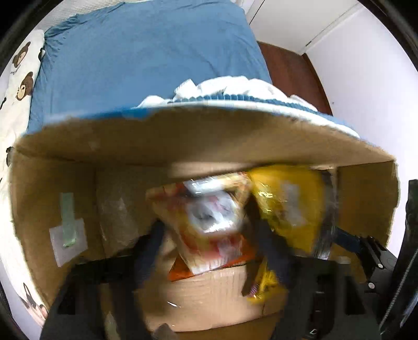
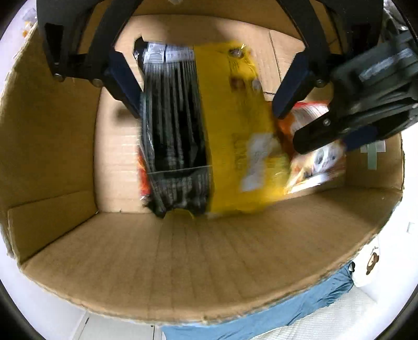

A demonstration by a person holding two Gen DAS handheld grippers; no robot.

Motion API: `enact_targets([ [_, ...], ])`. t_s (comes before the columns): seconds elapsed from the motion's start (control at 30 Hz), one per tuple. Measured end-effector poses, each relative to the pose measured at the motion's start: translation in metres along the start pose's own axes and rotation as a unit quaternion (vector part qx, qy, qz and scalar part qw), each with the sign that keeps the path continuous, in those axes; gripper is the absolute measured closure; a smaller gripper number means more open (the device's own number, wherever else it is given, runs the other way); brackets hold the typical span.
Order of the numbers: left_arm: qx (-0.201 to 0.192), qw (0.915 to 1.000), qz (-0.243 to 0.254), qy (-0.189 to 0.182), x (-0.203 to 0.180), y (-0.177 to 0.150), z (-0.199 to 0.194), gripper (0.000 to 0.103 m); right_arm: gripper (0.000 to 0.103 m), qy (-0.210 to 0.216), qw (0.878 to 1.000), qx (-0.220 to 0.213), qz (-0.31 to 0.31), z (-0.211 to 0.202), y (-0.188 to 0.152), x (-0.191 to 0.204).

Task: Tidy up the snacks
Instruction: 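Lift both tools out of the box back toward the snack pile, then grasp a second panda-print bag with the left tool while the right tool grasps the yellow egg-cake bag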

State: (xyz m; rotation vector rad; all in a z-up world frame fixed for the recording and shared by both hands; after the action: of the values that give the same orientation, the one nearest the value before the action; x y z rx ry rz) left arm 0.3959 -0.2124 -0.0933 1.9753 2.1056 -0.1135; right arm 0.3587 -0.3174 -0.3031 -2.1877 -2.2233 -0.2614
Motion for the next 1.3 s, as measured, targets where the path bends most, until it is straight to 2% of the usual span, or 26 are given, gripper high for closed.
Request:
enact_targets([
  [0.03,-0.004,1.0,0.0,0.001,0.001,0.001,-0.004,0.006,0.004,-0.003,1.0,-0.004,-0.005,0.0,0.0,-0.001],
  [0.3,-0.03,0.9995,0.0,-0.006,0.002,-0.005,-0.038,0.005,0.004,-0.006,0.999,-0.035,-0.015,-0.016,-0.011,0.004],
  [0.5,-0.089,0.996,0.003,0.007,0.006,-0.021,-0.084,0.005,0.004,-0.009,0.997,-0.072,-0.026,-0.062,-0.024,0.015],
  [0.73,-0.147,0.9891,-0.002,0.003,0.011,-0.065,-0.132,0.005,0.004,-0.02,0.99,-0.135,-0.036,-0.13,-0.058,0.024],
  [0.77,-0.153,0.9882,-0.001,0.007,0.009,-0.069,-0.124,0.005,0.004,-0.02,0.989,-0.141,-0.035,-0.146,-0.066,0.031],
  [0.83,-0.167,0.9858,0.002,0.009,0.007,-0.084,-0.135,0.005,0.004,-0.022,0.987,-0.157,-0.035,-0.172,-0.075,0.037],
  [1.03,-0.2,0.9794,0.017,0.02,-0.001,-0.127,-0.169,0.005,0.004,-0.013,0.981,-0.191,-0.034,-0.213,-0.108,0.036],
  [1.13,-0.211,0.9771,0.017,0.021,-0.005,-0.144,-0.183,0.005,0.004,0.003,0.98,-0.198,-0.027,-0.234,-0.13,0.036],
  [1.3,-0.223,0.9744,0.016,0.024,-0.005,-0.174,-0.196,0.005,0.004,0.036,0.982,-0.184,-0.007,-0.235,-0.168,0.033],
])
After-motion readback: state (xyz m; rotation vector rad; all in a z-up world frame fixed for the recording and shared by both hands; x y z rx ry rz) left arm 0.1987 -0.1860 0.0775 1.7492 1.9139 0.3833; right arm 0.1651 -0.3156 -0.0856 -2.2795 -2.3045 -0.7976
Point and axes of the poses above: each gripper's, at about its wrist camera, not at the fingertips, and z roughly the way its jaws point, x to its left, y to its top, the point moved 8 cm from there along z, roughly the way its jaws point, and after that the axes turned 5 degrees about -x, right-handed, at the moved point
